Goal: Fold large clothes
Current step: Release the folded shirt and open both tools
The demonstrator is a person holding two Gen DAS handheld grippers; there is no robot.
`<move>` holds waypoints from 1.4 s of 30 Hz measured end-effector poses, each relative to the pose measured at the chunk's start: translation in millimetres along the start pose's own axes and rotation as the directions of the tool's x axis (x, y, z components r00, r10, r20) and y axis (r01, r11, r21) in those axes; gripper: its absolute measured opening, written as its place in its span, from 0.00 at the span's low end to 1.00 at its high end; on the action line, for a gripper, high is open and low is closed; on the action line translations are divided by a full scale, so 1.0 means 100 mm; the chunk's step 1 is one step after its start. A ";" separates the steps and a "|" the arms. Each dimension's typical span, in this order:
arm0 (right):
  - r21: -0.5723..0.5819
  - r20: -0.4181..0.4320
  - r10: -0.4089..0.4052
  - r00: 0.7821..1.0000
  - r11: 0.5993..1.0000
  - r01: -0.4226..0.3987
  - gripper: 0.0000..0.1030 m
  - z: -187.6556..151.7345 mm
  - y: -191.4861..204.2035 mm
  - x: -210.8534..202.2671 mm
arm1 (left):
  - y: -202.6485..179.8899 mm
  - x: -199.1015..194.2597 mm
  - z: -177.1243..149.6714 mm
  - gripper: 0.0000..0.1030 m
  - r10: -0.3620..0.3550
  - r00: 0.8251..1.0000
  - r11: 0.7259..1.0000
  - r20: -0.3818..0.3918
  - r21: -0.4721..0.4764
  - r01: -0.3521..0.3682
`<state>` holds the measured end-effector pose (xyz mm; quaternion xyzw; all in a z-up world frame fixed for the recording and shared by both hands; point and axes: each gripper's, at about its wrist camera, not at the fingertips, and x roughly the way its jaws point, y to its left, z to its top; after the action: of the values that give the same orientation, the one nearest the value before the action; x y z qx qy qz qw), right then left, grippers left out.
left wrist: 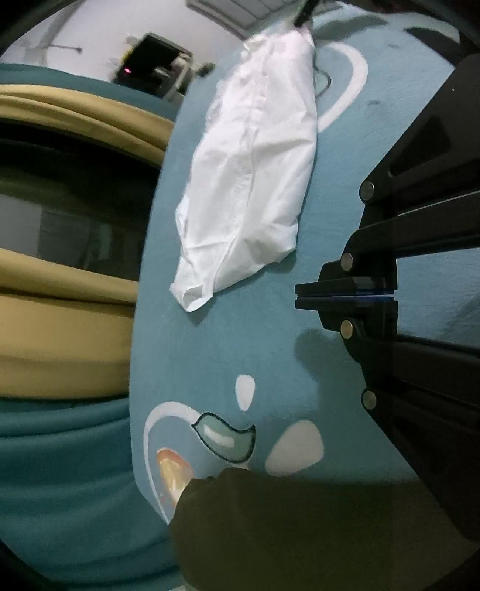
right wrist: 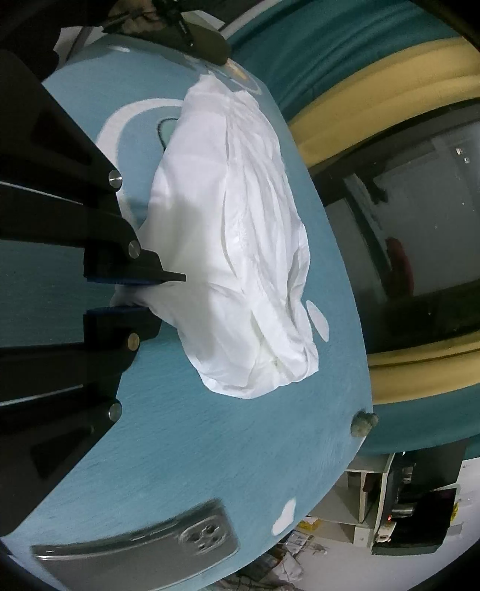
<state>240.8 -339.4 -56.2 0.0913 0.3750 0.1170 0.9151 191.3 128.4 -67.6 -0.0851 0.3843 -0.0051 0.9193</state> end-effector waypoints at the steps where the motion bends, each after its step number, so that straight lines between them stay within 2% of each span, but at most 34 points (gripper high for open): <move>1: -0.001 -0.002 -0.002 1.000 1.000 0.002 0.08 -0.03 -0.01 -0.02 | -0.01 0.00 0.00 0.00 -0.015 1.000 1.000 0.002 -0.005 0.015; 4: -0.010 -0.016 -0.021 1.000 1.000 0.021 0.09 -0.13 -0.02 0.00 | -0.11 0.11 0.09 0.01 -0.077 0.997 0.997 -0.027 -0.015 0.076; 5: -0.011 -0.018 -0.022 1.000 1.000 0.022 0.09 -0.16 0.00 0.01 | -0.19 0.19 0.12 0.14 -0.081 0.996 0.997 -0.042 -0.004 0.081; 6: -0.013 -0.020 -0.026 0.999 1.000 0.026 0.09 -0.19 0.02 0.02 | -0.24 0.26 0.15 0.45 -0.076 0.996 0.997 -0.050 0.008 0.076; 7: -0.017 -0.016 -0.035 0.999 0.999 0.035 0.09 -0.22 0.04 0.03 | -0.30 0.34 0.17 0.61 -0.073 0.996 0.997 -0.056 0.019 0.074; 8: -0.018 -0.010 -0.038 0.999 0.999 0.038 0.09 -0.24 0.05 0.03 | -0.34 0.42 0.19 0.69 -0.073 0.996 0.997 -0.056 0.022 0.075; 12: 0.007 0.009 -0.023 1.000 1.000 0.023 0.09 -0.28 0.02 -0.01 | -0.43 0.87 0.26 0.69 -0.027 0.990 0.999 -0.137 0.034 0.032; 13: 0.010 0.012 -0.020 1.000 1.000 0.020 0.09 -0.28 0.01 -0.01 | -0.45 0.87 0.27 0.67 -0.019 0.994 0.999 -0.107 0.045 0.024; 14: 0.006 0.013 -0.022 1.000 1.000 0.022 0.09 -0.29 0.01 -0.02 | -0.50 0.91 0.30 0.33 -0.045 0.994 0.996 -0.102 0.073 0.052; 15: -0.006 0.013 -0.026 1.000 1.000 0.026 0.09 -0.29 0.02 -0.02 | -0.54 0.95 0.31 0.09 -0.065 0.989 0.993 -0.130 0.088 0.077; 17: -0.035 0.009 -0.028 1.000 0.999 0.028 0.09 -0.29 0.04 -0.04 | -0.65 0.89 0.30 0.07 -0.029 0.993 0.987 -0.112 0.151 0.046; 19: -0.053 0.007 -0.023 1.000 0.998 0.023 0.09 -0.30 0.05 -0.07 | -0.69 0.76 0.26 0.06 -0.006 0.996 0.982 -0.088 0.187 0.022; 24: -0.085 -0.021 -0.007 1.000 0.996 0.006 0.09 -0.38 0.08 -0.20 | -0.55 0.22 0.12 0.06 -0.022 0.998 0.987 -0.064 0.155 0.031; 28: -0.101 -0.046 -0.004 0.999 0.995 -0.001 0.09 -0.48 0.07 -0.31 | -0.49 -0.08 -0.11 0.06 -0.035 0.993 0.987 -0.113 0.150 0.052; 32: -0.142 -0.080 -0.026 0.996 0.990 0.015 0.11 -0.58 0.08 -0.33 | -0.45 -0.17 -0.31 0.09 -0.069 0.984 0.985 -0.167 0.145 0.094; 34: -0.175 -0.078 -0.061 0.995 0.983 0.047 0.18 -0.59 0.12 -0.36 | -0.42 -0.19 -0.32 0.16 -0.070 0.984 0.985 -0.163 0.146 0.094; 36: -0.209 -0.063 -0.112 0.992 0.973 0.097 0.27 -0.55 0.18 -0.40 | -0.40 -0.31 -0.26 0.39 -0.051 0.993 0.987 -0.111 0.148 0.067; 38: -0.276 -0.016 -0.184 0.983 0.945 0.173 0.41 -0.51 0.30 -0.45 | -0.43 -0.42 -0.16 0.50 -0.058 0.997 0.986 -0.042 0.155 0.064; 39: -0.320 0.017 -0.217 0.976 0.924 0.211 0.44 -0.48 0.40 -0.47 | -0.47 -0.45 -0.11 0.50 -0.075 0.997 0.983 -0.020 0.166 0.077; 41: -0.375 0.060 -0.219 0.974 0.899 0.225 0.54 -0.42 0.56 -0.47 | -0.64 -0.43 -0.02 0.50 -0.115 0.993 0.967 -0.010 0.228 0.114; 42: -0.397 0.077 -0.208 0.975 0.891 0.222 0.55 -0.41 0.64 -0.47 | -0.73 -0.41 0.00 0.50 -0.123 0.992 0.959 -0.014 0.255 0.122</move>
<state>170.3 -288.4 -37.5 -0.1391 0.3357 0.0882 0.9275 167.0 59.6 -26.9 0.0106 0.3735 -0.1115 0.9208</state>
